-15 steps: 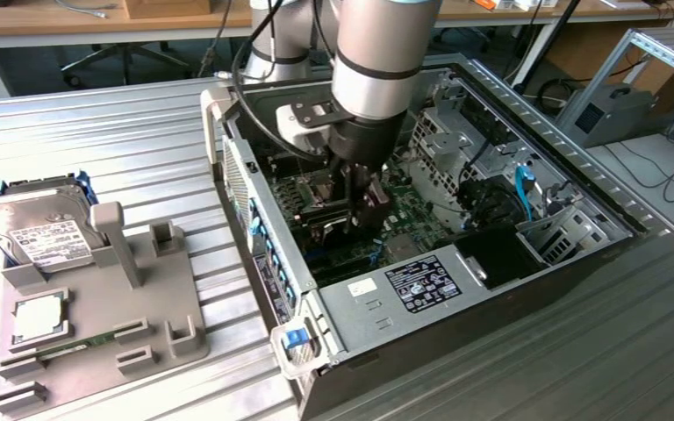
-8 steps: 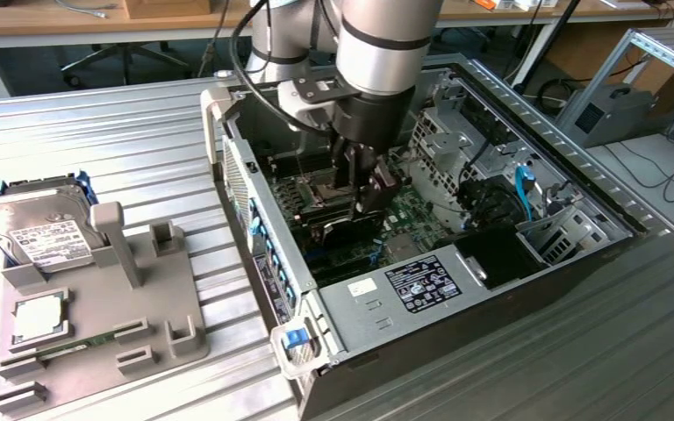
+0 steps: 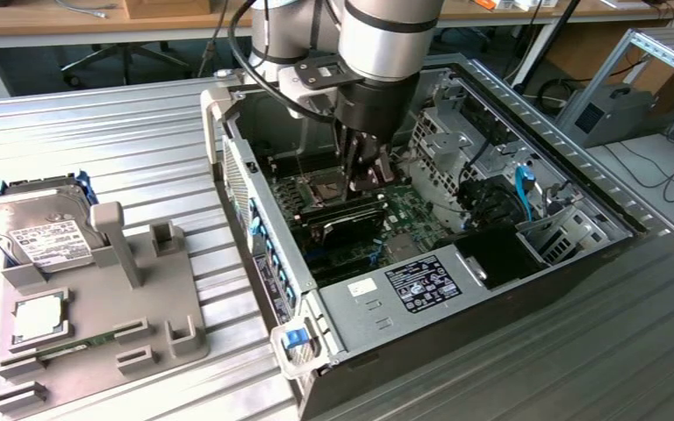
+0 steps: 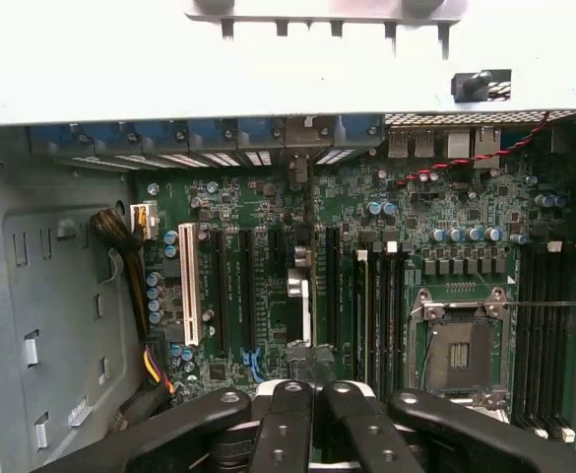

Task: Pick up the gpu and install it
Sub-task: 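Press down on the gpu until it lock into place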

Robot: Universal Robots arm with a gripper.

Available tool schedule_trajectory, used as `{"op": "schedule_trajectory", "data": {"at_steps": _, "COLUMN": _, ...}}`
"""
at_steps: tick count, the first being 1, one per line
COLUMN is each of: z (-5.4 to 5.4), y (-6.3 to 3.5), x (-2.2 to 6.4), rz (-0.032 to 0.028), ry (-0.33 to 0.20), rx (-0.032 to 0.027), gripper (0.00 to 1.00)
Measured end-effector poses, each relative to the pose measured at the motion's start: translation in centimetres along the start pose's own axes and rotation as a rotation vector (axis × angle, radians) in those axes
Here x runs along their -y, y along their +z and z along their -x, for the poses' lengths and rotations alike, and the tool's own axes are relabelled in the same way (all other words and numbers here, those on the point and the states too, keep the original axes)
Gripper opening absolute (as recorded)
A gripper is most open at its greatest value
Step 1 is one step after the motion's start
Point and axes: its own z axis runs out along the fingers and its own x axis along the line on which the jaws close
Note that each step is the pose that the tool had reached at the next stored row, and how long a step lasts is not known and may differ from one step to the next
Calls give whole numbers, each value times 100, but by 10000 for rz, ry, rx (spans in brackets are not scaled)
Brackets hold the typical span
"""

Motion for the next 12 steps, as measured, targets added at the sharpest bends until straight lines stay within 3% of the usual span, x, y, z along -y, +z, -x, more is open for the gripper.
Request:
{"op": "schedule_trajectory", "data": {"at_steps": 7, "z": 63, "y": 15, "x": -10, "rz": -1, "ry": -1, "rx": 2, "gripper": 11}}
{"op": "schedule_trajectory", "data": {"at_steps": 12, "z": 63, "y": 130, "x": -21, "rz": 0, "ry": 0, "rx": -6, "gripper": 11}}
